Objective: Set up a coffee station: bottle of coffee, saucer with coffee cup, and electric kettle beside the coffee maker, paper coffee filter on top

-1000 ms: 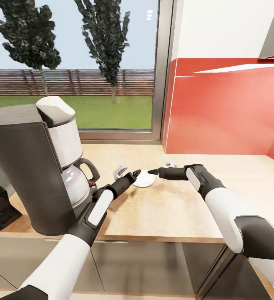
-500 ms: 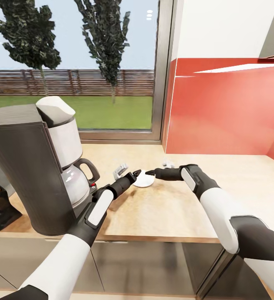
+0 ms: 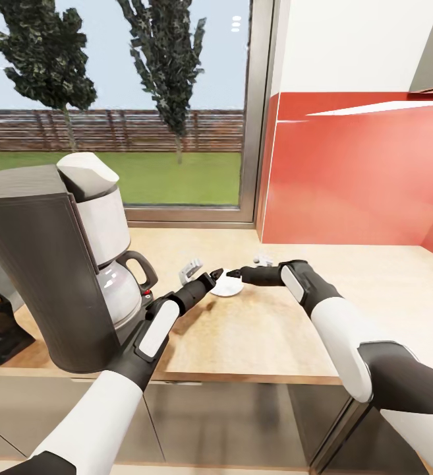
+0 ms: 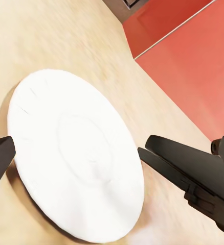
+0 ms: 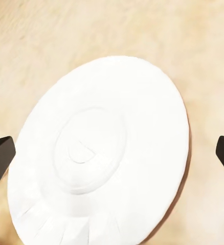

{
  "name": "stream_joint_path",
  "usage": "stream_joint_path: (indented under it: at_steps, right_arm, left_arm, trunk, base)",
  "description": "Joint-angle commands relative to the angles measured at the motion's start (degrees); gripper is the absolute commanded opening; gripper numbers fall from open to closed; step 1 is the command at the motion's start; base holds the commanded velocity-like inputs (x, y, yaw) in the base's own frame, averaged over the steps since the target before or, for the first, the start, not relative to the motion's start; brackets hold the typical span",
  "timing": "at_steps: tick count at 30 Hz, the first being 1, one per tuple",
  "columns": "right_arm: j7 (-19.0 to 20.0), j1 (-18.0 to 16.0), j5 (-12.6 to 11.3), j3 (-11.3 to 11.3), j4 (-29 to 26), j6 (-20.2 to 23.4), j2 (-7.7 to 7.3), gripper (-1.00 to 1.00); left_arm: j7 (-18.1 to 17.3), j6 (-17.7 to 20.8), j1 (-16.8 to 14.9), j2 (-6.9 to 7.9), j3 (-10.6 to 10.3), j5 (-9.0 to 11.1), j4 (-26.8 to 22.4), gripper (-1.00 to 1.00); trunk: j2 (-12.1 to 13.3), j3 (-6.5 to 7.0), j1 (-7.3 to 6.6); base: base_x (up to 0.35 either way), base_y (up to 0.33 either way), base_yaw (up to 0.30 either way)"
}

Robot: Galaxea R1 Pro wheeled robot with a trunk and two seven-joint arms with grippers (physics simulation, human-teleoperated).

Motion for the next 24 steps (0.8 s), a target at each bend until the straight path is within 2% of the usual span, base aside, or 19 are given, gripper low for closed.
stream_joint_path:
  at_steps: [1, 7, 12, 24]
  right_arm:
    - [-0.26, 0.0, -0.26, 0.35, 0.01, 0.49, -0.01, 1.0]
    - [-0.33, 0.01, -0.31, 0.4, 0.86, 0.46, 0.25, 1.0]
    - [-0.41, 0.01, -1.33, 0.42, 2.03, -1.58, 0.85, 1.0]
    - [-0.68, 0.0, -1.77, 0.51, 3.16, -2.73, 1.06, 1.0]
  left_arm:
    - [0.5, 0.17, -0.04, 0.0, -0.05, 0.59, -0.1, 1.0]
    - [0.5, 0.17, -0.03, 0.0, -0.05, 0.59, -0.1, 1.0]
    - [0.5, 0.17, -0.03, 0.0, -0.05, 0.59, -0.1, 1.0]
    - [0.5, 0.17, -0.03, 0.0, -0.05, 0.59, -0.1, 1.0]
  trunk:
    - [-0.03, -0.07, 0.0]
    - [-0.03, -0.07, 0.0]
    - [-0.03, -0.07, 0.0]
    - [-0.03, -0.07, 0.0]
  base:
    - [0.0, 0.0, 0.0]
    - [0.0, 0.0, 0.0]
    - [0.0, 0.0, 0.0]
    - [0.0, 0.0, 0.0]
